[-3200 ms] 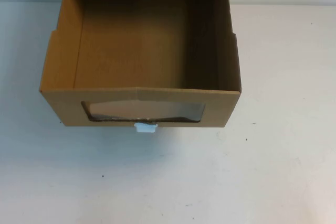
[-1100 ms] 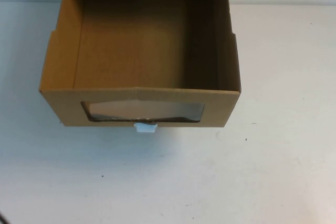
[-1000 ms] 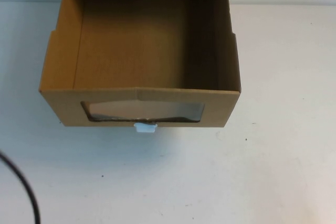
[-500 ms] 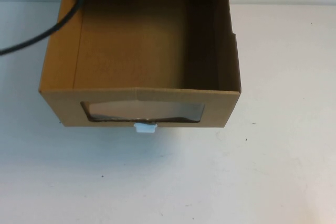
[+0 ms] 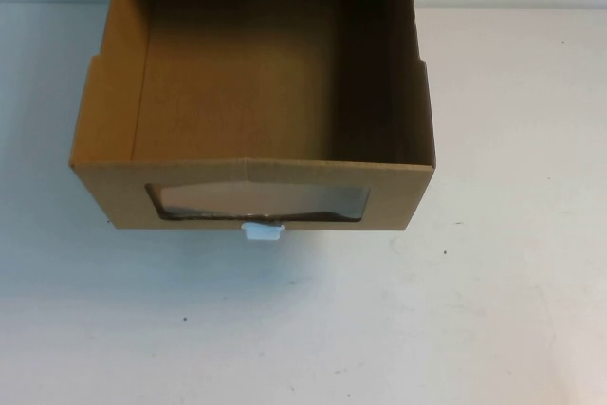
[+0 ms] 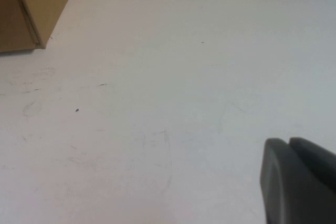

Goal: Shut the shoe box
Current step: Press the shoe box with left arm

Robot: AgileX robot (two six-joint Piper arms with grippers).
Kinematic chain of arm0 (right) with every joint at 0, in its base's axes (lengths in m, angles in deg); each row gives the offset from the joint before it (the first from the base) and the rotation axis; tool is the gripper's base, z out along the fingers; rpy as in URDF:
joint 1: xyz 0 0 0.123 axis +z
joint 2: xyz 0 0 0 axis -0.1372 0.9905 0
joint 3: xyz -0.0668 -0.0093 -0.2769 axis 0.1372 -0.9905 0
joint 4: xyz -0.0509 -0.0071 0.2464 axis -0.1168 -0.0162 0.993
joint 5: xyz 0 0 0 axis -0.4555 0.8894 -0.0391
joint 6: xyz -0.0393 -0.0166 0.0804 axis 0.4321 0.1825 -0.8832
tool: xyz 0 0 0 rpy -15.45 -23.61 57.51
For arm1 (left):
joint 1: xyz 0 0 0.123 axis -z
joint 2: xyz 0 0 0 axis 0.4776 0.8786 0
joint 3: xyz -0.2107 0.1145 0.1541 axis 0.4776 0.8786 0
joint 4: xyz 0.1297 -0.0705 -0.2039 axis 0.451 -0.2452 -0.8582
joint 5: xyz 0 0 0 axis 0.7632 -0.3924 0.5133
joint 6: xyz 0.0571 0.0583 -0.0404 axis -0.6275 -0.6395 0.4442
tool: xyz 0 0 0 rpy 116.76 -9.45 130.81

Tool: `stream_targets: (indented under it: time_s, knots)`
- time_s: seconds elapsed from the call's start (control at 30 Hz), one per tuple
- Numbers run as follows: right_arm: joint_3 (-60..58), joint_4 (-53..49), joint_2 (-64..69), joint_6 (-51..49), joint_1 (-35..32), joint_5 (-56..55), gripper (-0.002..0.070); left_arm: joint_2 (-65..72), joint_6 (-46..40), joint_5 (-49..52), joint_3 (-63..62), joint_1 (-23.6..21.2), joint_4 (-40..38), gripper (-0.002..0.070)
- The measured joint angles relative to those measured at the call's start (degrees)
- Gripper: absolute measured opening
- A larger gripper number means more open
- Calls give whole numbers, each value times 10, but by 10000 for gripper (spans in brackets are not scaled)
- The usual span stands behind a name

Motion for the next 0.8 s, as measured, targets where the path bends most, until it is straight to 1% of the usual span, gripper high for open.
stream_targets:
  time_s: [0.23,0.57,0.67,0.8]
  knots:
    - [0,0,0,0,0,0,-13,57,14,14,-29,12,0,-5]
    - [0,2,0,0,0,-6,-13,83,10,25,-30,13,5,-5]
    - [0,33,0,0,0,-34,-13,93,10,27,-30,13,11,-5]
    - [0,117,0,0,0,-95,-13,96,10,25,-33,13,10,-5]
